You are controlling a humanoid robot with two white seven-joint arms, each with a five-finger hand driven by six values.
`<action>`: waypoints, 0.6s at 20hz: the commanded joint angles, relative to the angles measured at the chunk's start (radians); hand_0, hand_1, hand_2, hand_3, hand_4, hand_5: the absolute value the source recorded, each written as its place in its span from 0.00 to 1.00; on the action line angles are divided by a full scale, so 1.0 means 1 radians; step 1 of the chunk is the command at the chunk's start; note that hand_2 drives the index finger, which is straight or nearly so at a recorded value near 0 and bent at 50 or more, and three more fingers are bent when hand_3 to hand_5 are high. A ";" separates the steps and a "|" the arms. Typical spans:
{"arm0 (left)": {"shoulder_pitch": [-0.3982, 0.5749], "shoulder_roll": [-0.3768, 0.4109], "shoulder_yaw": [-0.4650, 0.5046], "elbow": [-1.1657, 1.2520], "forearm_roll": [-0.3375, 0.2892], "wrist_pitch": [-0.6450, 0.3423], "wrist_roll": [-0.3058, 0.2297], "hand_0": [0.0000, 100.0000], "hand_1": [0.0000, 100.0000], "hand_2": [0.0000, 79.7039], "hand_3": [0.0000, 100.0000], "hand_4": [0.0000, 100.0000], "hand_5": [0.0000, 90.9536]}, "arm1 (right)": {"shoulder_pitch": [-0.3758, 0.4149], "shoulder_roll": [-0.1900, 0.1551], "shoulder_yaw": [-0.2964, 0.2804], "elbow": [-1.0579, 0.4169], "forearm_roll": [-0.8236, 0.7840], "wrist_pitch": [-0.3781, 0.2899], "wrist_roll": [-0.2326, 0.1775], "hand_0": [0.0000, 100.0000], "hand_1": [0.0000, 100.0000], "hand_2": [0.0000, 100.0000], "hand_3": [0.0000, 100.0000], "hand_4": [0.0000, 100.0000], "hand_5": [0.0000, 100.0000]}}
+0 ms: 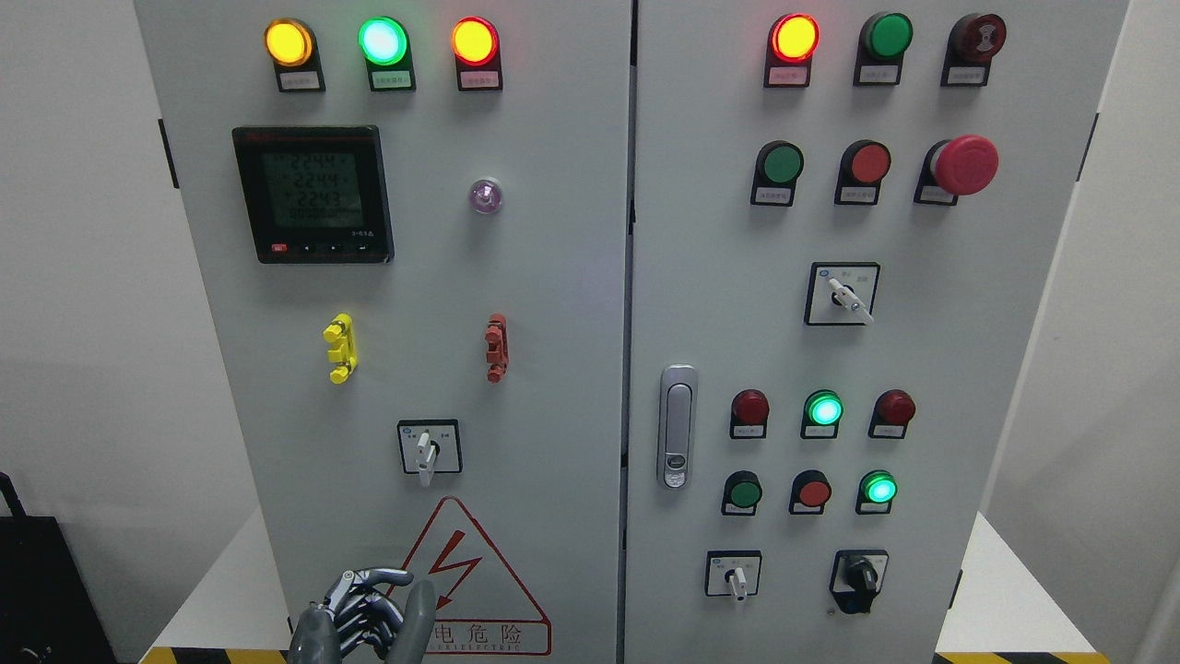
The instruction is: Turn on light switch 1
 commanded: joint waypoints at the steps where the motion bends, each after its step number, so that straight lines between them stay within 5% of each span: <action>1: -0.045 -0.007 -0.027 0.006 0.004 0.010 0.005 0.18 0.49 0.61 0.85 0.89 0.90 | 0.000 0.000 0.000 0.000 0.000 -0.001 0.001 0.05 0.00 0.00 0.00 0.00 0.00; 12: -0.094 -0.013 -0.027 0.007 0.018 0.050 0.030 0.16 0.47 0.61 0.86 0.89 0.90 | 0.000 0.000 0.000 0.000 0.000 -0.001 0.001 0.05 0.00 0.00 0.00 0.00 0.00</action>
